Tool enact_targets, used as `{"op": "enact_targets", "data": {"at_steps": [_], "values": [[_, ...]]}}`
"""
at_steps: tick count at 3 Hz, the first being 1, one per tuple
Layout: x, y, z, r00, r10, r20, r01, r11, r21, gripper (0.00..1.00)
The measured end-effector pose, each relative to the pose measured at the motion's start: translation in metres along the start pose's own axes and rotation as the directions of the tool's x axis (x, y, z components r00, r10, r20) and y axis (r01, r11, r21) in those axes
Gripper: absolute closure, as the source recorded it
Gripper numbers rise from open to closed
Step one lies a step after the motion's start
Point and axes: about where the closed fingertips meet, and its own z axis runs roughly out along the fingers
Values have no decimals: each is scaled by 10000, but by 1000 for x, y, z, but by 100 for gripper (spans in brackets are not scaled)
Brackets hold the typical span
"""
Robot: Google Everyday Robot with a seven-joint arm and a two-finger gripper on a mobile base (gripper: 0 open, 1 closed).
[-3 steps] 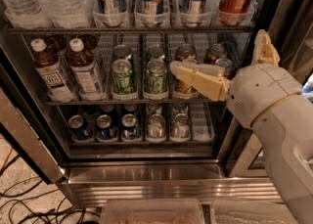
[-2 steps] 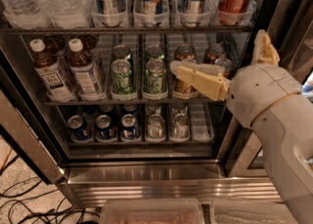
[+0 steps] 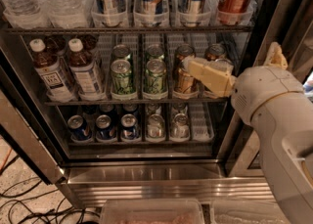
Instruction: Pick coke can from top shelf of fridge
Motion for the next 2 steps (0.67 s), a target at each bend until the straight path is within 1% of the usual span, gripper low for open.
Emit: {"op": "enact_targets", "data": {"at_steps": [1,2], "values": [[1,-15,3,9999,100,56,-104,9971,760,0],[-6,-24,5,9994,75,337,-114,9931,1163,0]]}}
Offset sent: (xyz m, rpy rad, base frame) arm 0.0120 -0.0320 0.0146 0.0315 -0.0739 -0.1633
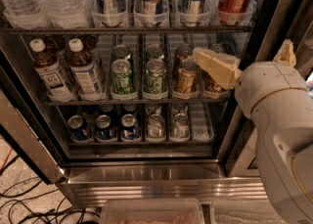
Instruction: Pick coke can from top shelf of fridge
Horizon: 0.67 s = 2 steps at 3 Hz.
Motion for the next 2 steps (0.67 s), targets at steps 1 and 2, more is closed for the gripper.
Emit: {"op": "enact_targets", "data": {"at_steps": [1,2], "values": [[-8,-3,4,9998,-96,164,95,9999,80,0],[-13,-1,8,9998,-22,178,24,9999,-136,0]]}}
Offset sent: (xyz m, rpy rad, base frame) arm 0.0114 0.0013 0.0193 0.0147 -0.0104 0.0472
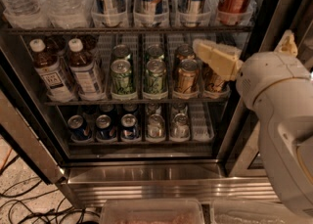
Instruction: Pick coke can from top shelf of fridge
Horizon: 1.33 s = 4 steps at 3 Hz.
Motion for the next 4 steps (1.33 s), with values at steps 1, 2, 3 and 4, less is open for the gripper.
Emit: {"op": "enact_targets", "data": {"at_steps": [1,2,3,4], "values": [[-4,-2,5,9996,254,-89,-256,9995,-162,0],[-10,-5,11,9991,418,-115,-420,9989,-220,0],[-17,-20,29,9999,-108,23,107,9999,113,0],[-18,-20,29,9999,-112,27,112,9999,113,0]]}}
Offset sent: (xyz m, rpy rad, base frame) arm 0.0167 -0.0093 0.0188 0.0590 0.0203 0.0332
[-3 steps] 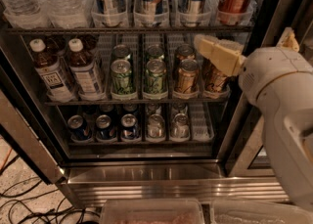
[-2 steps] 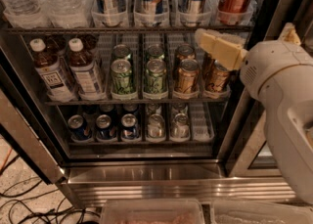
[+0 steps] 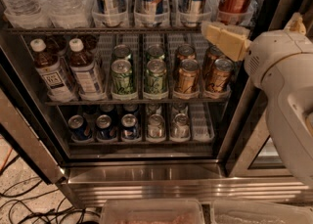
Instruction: Pick coke can from top shelf of fridge
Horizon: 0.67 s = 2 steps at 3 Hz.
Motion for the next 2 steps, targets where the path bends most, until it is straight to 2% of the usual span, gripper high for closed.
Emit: {"op": "enact_targets", "data": {"at_steps": [1,2], "values": [[0,0,0,10000,0,0,0,10000,0,4],[0,0,0,10000,0,0,0,10000,-1,25]]}}
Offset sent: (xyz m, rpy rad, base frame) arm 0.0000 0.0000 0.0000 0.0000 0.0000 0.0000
